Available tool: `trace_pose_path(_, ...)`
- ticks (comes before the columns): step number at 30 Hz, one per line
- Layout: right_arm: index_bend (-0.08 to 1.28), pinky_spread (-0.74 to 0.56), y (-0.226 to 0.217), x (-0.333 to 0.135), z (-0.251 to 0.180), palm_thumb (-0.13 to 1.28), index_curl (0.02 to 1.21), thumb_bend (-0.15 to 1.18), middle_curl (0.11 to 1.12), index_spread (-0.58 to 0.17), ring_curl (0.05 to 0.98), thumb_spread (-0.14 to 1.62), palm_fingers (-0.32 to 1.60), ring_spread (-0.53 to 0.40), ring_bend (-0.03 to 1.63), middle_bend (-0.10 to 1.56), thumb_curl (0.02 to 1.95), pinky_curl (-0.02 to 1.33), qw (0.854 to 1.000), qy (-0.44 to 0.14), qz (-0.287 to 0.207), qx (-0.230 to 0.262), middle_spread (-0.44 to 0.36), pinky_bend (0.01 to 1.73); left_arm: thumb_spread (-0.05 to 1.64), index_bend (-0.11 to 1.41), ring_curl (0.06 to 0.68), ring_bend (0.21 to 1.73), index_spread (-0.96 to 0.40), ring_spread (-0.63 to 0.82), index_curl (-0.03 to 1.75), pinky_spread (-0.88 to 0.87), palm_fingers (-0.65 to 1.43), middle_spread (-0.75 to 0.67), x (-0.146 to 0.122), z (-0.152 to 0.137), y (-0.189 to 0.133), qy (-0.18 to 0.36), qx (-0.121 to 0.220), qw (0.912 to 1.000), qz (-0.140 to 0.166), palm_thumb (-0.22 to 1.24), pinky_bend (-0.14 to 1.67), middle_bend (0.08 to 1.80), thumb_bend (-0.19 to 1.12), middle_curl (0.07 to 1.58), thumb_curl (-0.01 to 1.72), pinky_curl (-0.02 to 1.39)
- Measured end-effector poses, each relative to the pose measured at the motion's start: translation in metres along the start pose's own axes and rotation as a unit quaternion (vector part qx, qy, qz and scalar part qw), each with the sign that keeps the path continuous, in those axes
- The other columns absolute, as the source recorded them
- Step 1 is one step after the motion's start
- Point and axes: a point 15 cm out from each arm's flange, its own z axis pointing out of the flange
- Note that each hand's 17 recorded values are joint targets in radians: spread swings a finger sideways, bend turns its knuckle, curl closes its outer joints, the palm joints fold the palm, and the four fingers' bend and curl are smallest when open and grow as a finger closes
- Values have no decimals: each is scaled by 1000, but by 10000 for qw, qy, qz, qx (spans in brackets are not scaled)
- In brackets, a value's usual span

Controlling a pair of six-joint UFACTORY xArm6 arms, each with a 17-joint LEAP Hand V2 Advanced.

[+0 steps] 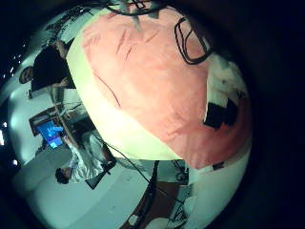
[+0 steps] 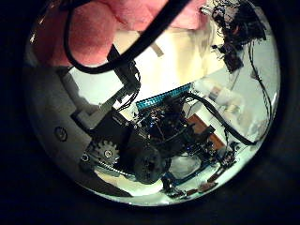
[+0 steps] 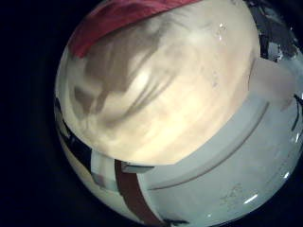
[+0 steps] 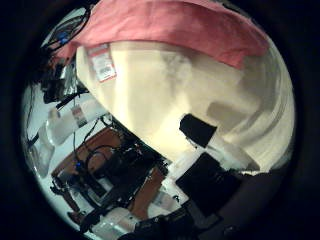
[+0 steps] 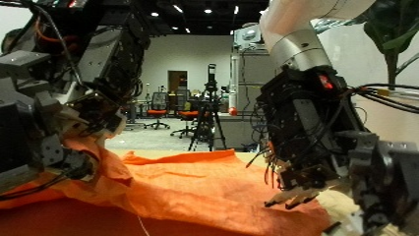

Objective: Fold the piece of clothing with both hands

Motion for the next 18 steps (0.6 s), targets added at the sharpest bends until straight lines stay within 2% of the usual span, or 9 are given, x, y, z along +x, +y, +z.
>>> trace_pose_path(1, 123, -220, -2, 1, -1, 684, 273, -21, 379, -251, 340, 958, 698, -179, 665, 273, 336, 312, 10000, 16, 8, 45, -79, 481, 934, 443, 550, 1377, -703, -430, 1185, -611, 997, -613, -1, -1, 0, 4, 13, 10000, 2, 755, 1239, 847, -24, 1168, 541, 645)
trace_pose_path(3, 123, -300, -6, 1, -1, 706, 262, -16, 387, -264, 357, 956, 733, -219, 717, 281, 341, 322, 9999, 44, 7, 108, -102, 543, 934, 431, 547, 1371, -706, -432, 1200, -610, 999, -615, -2, -4, 0, 10, 18, 10000, -2, 755, 1234, 843, -24, 1173, 540, 643)
trace_pose_path(4, 133, -408, -7, 0, -2, 750, 251, -5, 403, -289, 383, 958, 925, -263, 791, 313, 350, 356, 9999, 56, 0, 135, -137, 671, 934, 425, 547, 1370, -708, -432, 1208, -610, 1001, -617, -3, -6, 1, 14, 17, 10000, -4, 755, 1232, 841, -24, 1175, 540, 642)
trace_pose_path(7, 206, -475, -14, 1, -5, 785, 277, -7, 450, -335, 419, 967, 1154, -293, 864, 414, 357, 382, 9996, 89, 8, 279, -194, 727, 939, 405, 544, 1363, -712, -434, 1228, -610, 1009, -622, -5, -9, 2, -1, -3, 10000, -15, 760, 1225, 836, -23, 1179, 538, 640)
trace_pose_path(8, 318, -485, -17, 2, -7, 805, 331, -9, 505, -359, 449, 971, 1324, -293, 888, 538, 361, 424, 9993, 105, 10, 354, -219, 783, 940, 398, 543, 1361, -713, -434, 1234, -610, 1011, -623, -5, -10, 3, -1, -15, 10000, 4, 760, 1223, 834, -23, 1180, 538, 639)
trace_pose_path(10, 498, -473, -18, 3, -12, 824, 415, -15, 579, -374, 493, 977, 1416, -285, 947, 699, 363, 478, 9990, 120, 15, 430, -221, 878, 940, 386, 541, 1354, -715, -433, 1246, -610, 1016, -628, -5, -13, 4, 10, -30, 10000, 50, 756, 1219, 829, -26, 1181, 534, 638)
trace_pose_path(11, 529, -465, -18, 4, -14, 831, 430, -13, 591, -375, 500, 980, 1418, -282, 959, 727, 365, 491, 9990, 123, 9, 436, -216, 905, 942, 382, 540, 1349, -716, -434, 1252, -611, 1016, -629, -5, -14, 4, 22, -38, 10000, 76, 757, 1218, 824, -25, 1180, 533, 638)
trace_pose_path(14, 760, -411, -14, 6, -24, 877, 536, -5, 667, -354, 548, 979, 1402, -271, 1044, 919, 378, 557, 9986, 148, -16, 515, -190, 1028, 943, 364, 538, 1343, -719, -434, 1267, -611, 1025, -632, -4, -18, 8, 44, -104, 9998, 161, 758, 1211, 811, -25, 1180, 531, 636)
trace_pose_path(18, 961, -356, 7, 9, -34, 1045, 638, 57, 731, -312, 612, 977, 1294, -260, 1168, 1089, 444, 638, 9991, 115, 10, 401, -167, 1149, 947, 356, 536, 1330, -724, -435, 1283, -613, 1039, -638, 1, -23, 14, 185, -151, 9993, 283, 756, 1199, 794, -25, 1181, 527, 634)
